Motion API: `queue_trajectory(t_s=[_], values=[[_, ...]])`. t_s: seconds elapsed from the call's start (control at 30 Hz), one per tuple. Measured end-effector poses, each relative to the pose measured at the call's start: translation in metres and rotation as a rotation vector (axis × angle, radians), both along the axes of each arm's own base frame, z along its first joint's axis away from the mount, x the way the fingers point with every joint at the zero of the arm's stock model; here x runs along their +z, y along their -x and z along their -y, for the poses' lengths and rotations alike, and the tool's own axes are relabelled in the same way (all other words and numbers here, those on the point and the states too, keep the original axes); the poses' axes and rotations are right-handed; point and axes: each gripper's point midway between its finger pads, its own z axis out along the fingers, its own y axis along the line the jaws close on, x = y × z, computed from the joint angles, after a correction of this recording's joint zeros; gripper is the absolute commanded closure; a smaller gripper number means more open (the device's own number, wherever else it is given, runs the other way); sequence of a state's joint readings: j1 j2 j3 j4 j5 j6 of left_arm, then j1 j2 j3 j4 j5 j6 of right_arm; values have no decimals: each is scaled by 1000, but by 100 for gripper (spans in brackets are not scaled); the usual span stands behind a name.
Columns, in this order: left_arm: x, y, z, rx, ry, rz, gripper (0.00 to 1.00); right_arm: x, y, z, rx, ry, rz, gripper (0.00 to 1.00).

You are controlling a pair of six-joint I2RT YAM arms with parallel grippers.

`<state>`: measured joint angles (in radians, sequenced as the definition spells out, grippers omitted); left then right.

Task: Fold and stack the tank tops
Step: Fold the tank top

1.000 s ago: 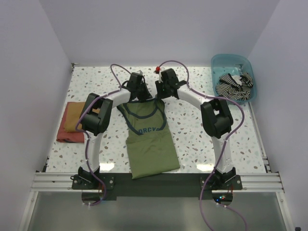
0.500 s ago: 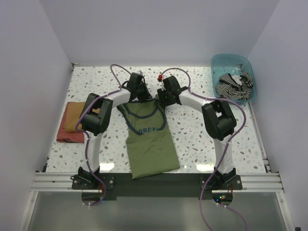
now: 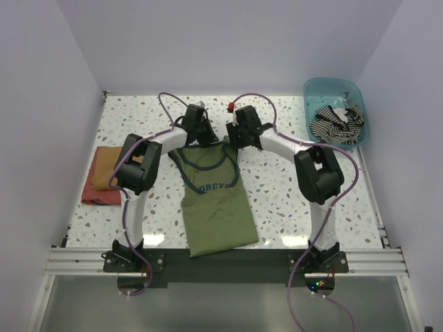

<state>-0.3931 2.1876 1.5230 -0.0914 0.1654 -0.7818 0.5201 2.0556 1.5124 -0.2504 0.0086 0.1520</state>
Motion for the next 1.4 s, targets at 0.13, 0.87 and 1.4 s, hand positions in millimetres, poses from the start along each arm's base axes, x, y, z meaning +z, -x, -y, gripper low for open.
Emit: queue_trajectory(t_s=[0.13,0.87,1.4], values=[[0,0,1,-3,2,0,95,-10,0,-1,8,15,-17,60],[1,1,2,-7,8,-3,95,16,-16,-35,-95,-61,-36,100],[24,-2,-33,120,-64,16,89,-37,-2,-56,-294,-83,-154,100]])
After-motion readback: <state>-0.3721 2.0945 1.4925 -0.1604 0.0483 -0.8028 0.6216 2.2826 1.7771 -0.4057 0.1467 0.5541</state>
